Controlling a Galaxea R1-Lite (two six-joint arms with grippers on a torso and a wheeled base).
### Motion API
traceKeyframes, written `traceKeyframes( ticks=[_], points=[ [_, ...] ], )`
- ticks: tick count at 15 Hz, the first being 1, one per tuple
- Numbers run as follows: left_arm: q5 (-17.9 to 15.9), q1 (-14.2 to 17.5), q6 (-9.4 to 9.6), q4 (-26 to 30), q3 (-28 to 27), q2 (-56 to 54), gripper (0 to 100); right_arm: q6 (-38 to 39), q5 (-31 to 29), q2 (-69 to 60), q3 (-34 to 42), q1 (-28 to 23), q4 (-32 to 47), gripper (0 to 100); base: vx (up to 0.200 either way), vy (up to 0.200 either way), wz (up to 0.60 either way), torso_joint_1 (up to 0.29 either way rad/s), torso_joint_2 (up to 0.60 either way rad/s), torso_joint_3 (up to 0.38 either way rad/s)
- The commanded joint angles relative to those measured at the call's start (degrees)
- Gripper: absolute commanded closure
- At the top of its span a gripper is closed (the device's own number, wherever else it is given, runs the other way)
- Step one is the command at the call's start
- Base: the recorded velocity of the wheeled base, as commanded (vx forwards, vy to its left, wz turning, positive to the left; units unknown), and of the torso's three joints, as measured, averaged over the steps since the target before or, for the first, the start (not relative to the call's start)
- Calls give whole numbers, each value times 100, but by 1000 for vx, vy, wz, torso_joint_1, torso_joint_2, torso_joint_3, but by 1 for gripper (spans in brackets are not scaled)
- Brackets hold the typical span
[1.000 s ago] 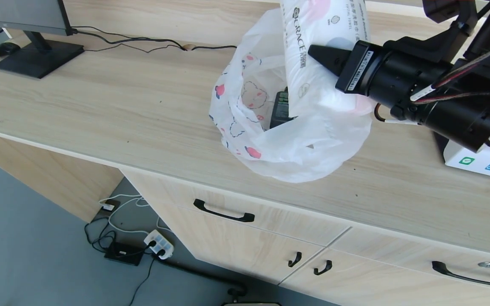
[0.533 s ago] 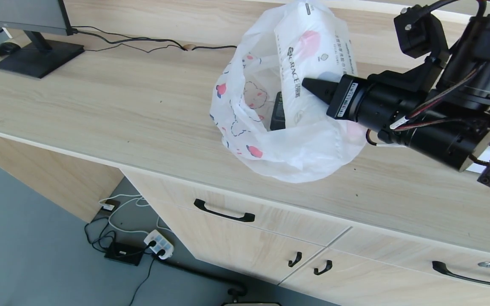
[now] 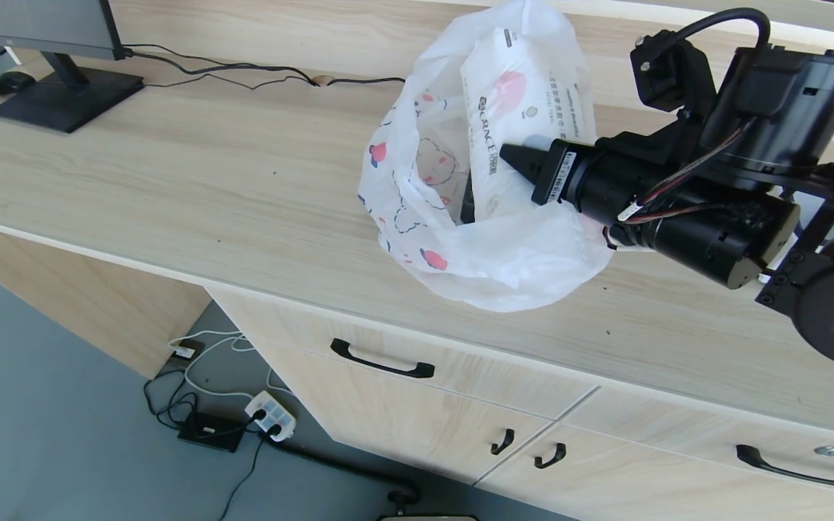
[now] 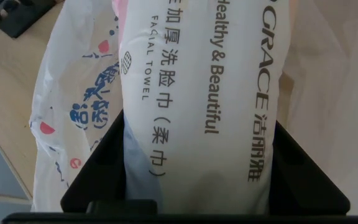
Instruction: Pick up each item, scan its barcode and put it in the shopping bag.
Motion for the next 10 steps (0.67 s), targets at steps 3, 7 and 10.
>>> traceKeyframes(
  ticks=[3,7,10],
  points=[
    [0,2,-40,2,0,-2,0,-495,149,77,96,143,-23,100,0,0,0,0,0,0],
    [0,2,-40,2,0,-2,0,-512,149,121,167,143,-32,100,0,0,0,0,0,0],
    [0,2,-31,-7,0,-2,0,-521,122,209,158,160,-199,100,0,0,0,0,0,0]
  ],
)
